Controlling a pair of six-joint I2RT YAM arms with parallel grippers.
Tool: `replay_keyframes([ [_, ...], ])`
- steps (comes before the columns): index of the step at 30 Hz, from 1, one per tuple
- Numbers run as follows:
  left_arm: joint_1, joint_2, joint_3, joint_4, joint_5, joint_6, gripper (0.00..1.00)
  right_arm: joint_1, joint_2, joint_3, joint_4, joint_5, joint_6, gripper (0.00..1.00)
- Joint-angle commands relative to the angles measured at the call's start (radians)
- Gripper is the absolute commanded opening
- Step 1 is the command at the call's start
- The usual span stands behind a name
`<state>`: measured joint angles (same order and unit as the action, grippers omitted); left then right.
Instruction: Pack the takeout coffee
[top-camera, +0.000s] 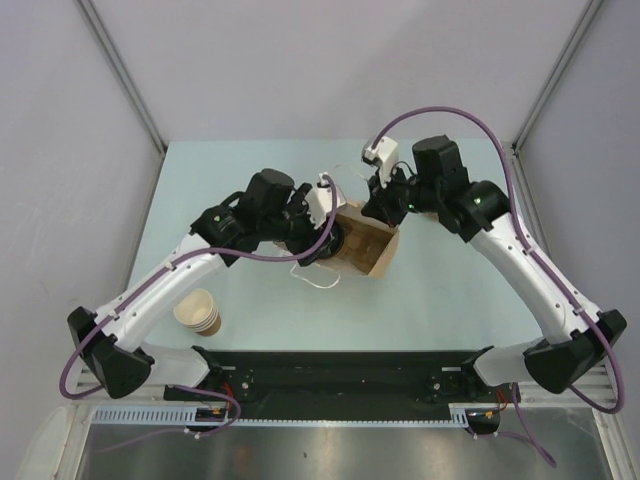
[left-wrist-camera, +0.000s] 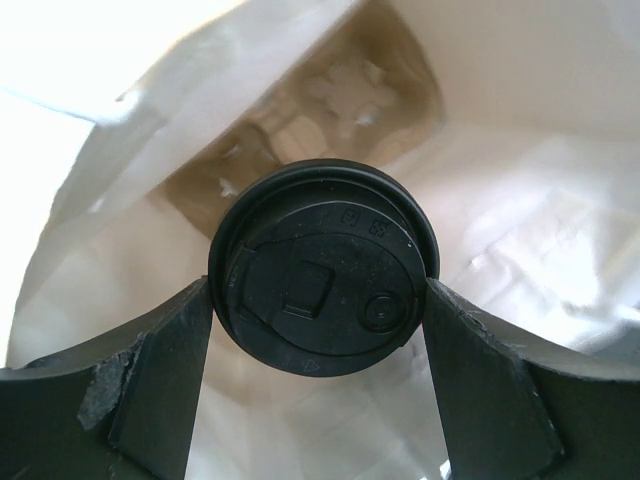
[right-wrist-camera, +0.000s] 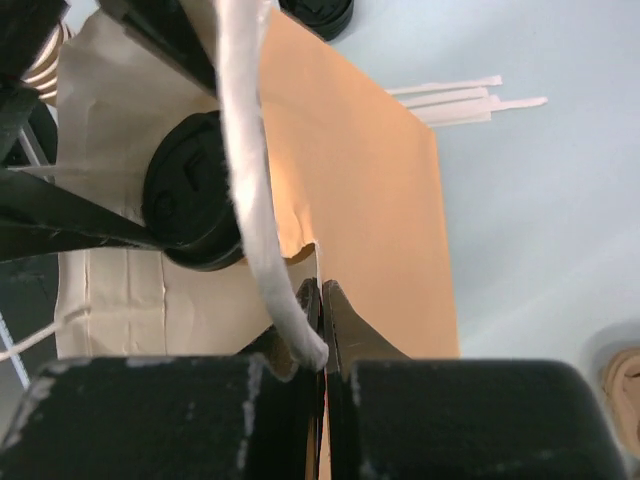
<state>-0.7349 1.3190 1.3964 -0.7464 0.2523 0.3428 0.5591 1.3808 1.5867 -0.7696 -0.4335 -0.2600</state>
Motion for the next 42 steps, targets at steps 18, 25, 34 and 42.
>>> replay_keyframes([
  [18,-0.109,-0.307,-0.405,0.381,-0.1,0.032,0.06,0.275,-0.221,-0.238,0.225,0.317,0.038,0.0],
  [25,-0.11,-0.329,-0.457,0.409,-0.165,0.081,0.05,0.355,-0.239,-0.306,0.314,0.476,0.05,0.0],
  [34,-0.11,-0.317,-0.528,0.458,-0.234,0.078,0.05,0.38,-0.246,-0.333,0.343,0.493,0.061,0.0],
  [42,-0.109,-0.333,-0.56,0.518,-0.301,0.128,0.03,0.381,-0.249,-0.361,0.377,0.434,0.085,0.0],
])
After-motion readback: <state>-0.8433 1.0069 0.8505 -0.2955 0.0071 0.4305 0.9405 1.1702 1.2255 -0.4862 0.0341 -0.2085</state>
